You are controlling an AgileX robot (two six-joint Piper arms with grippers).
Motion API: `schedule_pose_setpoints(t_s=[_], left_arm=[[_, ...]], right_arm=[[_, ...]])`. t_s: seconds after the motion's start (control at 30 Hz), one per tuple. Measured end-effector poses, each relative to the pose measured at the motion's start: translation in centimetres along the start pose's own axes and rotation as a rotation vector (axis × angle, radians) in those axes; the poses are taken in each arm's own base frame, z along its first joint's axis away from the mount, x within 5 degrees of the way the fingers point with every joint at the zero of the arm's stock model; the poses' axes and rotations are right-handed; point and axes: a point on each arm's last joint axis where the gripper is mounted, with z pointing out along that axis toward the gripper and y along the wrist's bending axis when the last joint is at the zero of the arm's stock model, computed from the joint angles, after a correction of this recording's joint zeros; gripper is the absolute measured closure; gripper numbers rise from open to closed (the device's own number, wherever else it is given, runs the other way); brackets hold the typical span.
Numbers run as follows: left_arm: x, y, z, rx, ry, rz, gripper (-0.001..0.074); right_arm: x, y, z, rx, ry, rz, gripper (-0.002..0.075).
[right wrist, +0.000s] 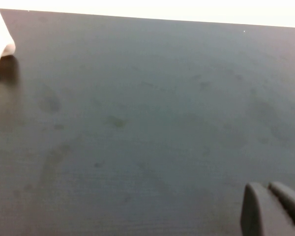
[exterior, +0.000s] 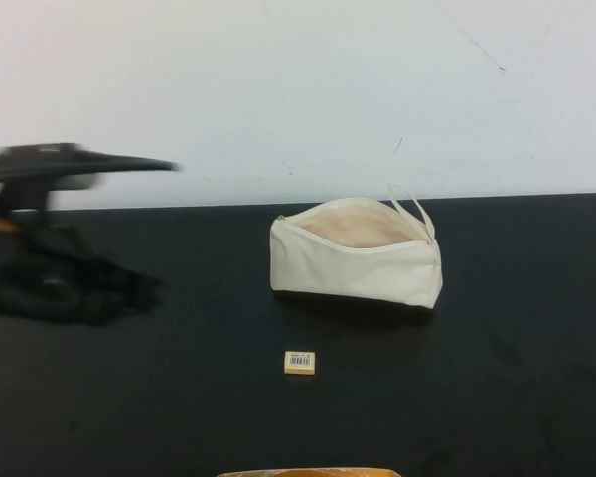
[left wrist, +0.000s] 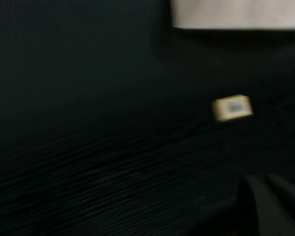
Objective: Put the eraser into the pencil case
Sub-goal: Pick up the eraser from the table
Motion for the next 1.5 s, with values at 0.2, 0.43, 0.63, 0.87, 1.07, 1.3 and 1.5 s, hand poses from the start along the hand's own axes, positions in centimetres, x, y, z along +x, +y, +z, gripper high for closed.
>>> schedule_pose_setpoints(t_s=[0.2,0.43,0.63,0.87,1.07,1.3,1.5], left_arm=[[-0.8,-4.9,5.3,0.070,0.152,0.135,0.0736],[-0.3,-8.5,11.5,-0.074,0.201,0.168,0.0632],[-0.6,-8.7,15.0,-0.103,0.238,0.119,0.0318],[-0.6,-8.5,19.3,-0.115,0.298,0.068,0.0264],[0.1,-8.2,22.0,-0.135,0.355,0.055,0.0265],[0.2,-8.1,22.6,-0.142,0.362,0.041,0.0345],[0.2,-8.1,22.6,-0.142,0.362,0.039,0.0456]], right_arm=[[0.0,0.0,0.0,0.000,0.000,0.000,0.0727],[0.0,0.0,0.0,0.000,0.000,0.000,0.0727],[0.0,0.0,0.0,0.000,0.000,0.000,0.0727],[0.0,0.0,0.0,0.000,0.000,0.002,0.0727],[0.0,0.0,0.0,0.000,0.000,0.002,0.0727],[0.0,0.0,0.0,0.000,0.000,0.002,0.0727],[0.0,0.0,0.0,0.000,0.000,0.002,0.0727]])
